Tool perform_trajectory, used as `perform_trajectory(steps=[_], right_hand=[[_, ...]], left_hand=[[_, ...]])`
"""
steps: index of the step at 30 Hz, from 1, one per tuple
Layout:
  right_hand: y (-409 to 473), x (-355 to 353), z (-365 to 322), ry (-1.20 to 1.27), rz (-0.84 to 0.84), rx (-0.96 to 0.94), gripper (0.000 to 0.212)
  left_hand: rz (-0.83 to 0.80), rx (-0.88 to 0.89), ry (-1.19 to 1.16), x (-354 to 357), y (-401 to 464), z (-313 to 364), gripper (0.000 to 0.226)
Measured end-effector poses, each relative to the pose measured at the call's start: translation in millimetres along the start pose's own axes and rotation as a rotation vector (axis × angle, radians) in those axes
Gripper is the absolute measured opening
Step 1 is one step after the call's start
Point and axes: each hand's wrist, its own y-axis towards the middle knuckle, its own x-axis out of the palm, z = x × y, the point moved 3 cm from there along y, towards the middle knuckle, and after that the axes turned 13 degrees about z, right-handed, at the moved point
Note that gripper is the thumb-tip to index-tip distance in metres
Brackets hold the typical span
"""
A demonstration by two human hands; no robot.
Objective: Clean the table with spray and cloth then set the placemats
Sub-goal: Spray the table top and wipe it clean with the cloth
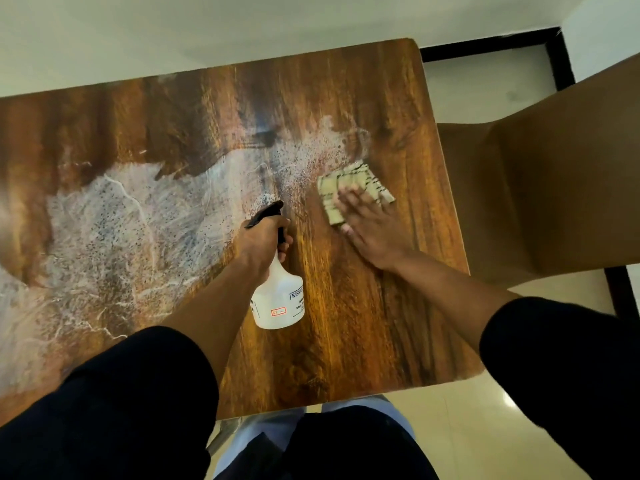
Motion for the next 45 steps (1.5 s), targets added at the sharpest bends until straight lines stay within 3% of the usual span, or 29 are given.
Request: perform_trajectory(steps=[5, 9, 13, 17, 22, 25, 28, 30, 34, 37, 45], right_hand=[[48, -30, 48, -0.017, 0.132, 0.418, 0.064], [68, -19, 19, 0.026, 0.173, 0.599, 0.066], [48, -3, -35, 0.081, 0.060, 0.264, 0.067], [36, -1, -14, 0.053, -0.022, -0.108, 0.065], [89, -33, 75, -0.044, 0.132, 0.308, 0.065], [116, -43, 90, -0.026, 0.152, 0.377, 0.064], [124, -37, 61, -0.060, 0.177, 0.424, 0.064], [124, -28, 30, -0.054, 0.155, 0.338, 0.063], [109, -2, -30, -0.005, 0.054, -0.016, 0.062], [101, 4, -33, 0.052, 0.026, -0.153, 0.061], [151, -33, 59, 0.012, 0.232, 0.348, 0.061]], left_hand=[[-0.029, 0.005, 0.036, 14, 0, 5, 0.014], [-0.022, -0.003, 0.014, 20, 4, 8, 0.010], [0.027, -0.016, -0.047, 20, 8, 8, 0.008], [0.026, -0.045, -0.021, 19, 13, 12, 0.009], [0.041, -0.060, -0.032, 13, 22, 20, 0.010], [0.014, -0.065, -0.050, 16, 24, 23, 0.010], [0.015, -0.068, -0.078, 18, 24, 27, 0.009], [0.016, -0.068, -0.089, 19, 23, 30, 0.009], [0.048, -0.062, -0.113, 21, 19, 36, 0.009], [0.051, -0.060, -0.130, 17, 19, 38, 0.010], [0.086, -0.077, -0.128, -6, 22, 33, 0.014]])
